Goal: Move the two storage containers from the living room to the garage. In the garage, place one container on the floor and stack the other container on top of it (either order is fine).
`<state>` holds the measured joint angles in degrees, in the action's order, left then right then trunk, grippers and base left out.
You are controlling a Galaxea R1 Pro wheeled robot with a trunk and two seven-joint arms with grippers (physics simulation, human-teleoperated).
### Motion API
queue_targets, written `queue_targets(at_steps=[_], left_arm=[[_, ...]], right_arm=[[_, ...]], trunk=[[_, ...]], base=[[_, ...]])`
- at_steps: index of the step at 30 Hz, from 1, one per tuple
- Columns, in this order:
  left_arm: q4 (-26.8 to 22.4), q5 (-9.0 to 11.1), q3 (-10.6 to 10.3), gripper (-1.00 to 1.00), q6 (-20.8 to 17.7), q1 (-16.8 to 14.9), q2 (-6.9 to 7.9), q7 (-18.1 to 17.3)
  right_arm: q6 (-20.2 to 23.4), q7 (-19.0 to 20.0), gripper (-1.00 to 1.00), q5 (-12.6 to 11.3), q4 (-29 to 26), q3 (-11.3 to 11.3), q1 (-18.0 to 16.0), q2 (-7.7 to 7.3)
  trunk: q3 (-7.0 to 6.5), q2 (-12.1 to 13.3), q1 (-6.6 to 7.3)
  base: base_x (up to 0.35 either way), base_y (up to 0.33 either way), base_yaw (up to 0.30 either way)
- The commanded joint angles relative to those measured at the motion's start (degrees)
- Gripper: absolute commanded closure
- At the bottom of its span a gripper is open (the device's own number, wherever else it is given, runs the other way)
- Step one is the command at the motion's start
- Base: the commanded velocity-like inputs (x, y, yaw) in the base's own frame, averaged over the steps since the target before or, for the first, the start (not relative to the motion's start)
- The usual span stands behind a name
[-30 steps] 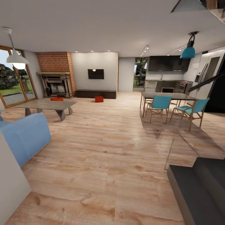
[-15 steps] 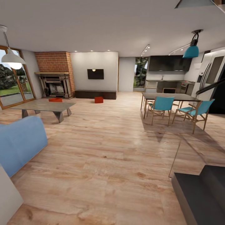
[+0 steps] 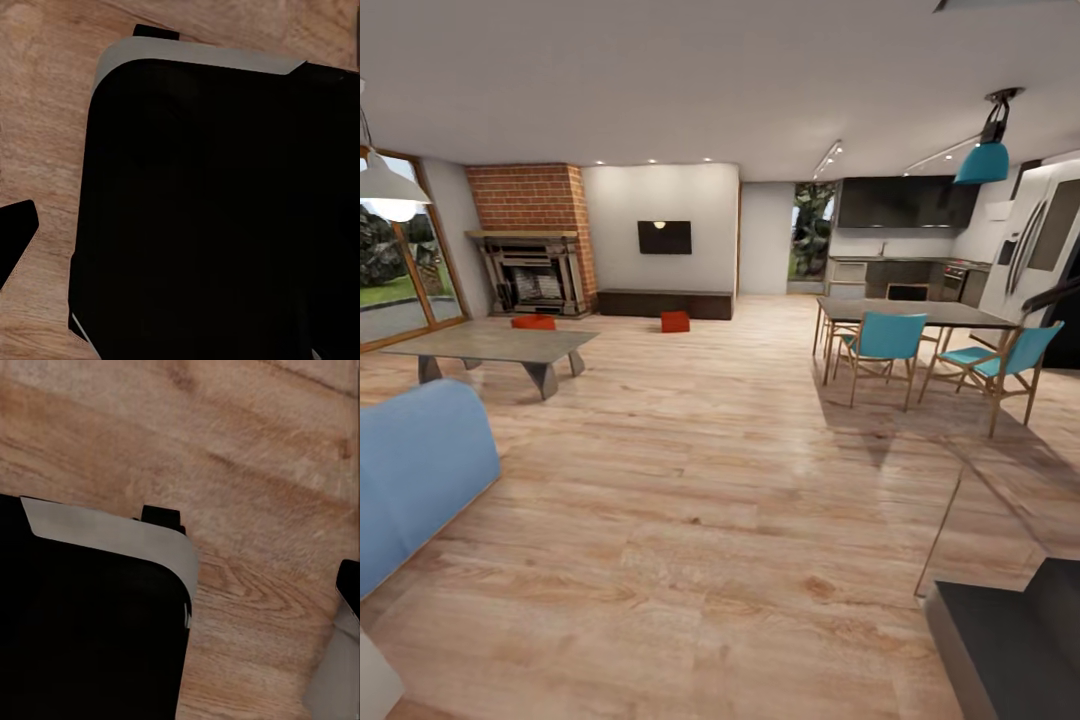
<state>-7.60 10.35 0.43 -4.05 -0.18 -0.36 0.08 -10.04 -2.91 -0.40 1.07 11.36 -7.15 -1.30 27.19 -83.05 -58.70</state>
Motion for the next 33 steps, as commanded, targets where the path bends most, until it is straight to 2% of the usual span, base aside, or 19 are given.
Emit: queue_targets(at_steps=[1, 33], left_arm=[[-0.13, 0.46, 0.02, -1.0, -0.35, 0.0, 0.0, 0.01], [-0.13, 0.38, 0.1, -1.0, -0.21, 0.0, -0.03, 0.01]], right_arm=[[-0.22, -0.19, -1.0, -0.07, 0.1, 0.35, -0.06, 0.02], [-0.54, -0.69, -1.0, 0.84, 0.12, 0.7, -0.05, -0.08]], trunk=[[0.06, -0.03, -0.03], [0.06, -0.03, -0.03]], base=[[0.323, 0.0, 0.0], [0.323, 0.0, 0.0]])
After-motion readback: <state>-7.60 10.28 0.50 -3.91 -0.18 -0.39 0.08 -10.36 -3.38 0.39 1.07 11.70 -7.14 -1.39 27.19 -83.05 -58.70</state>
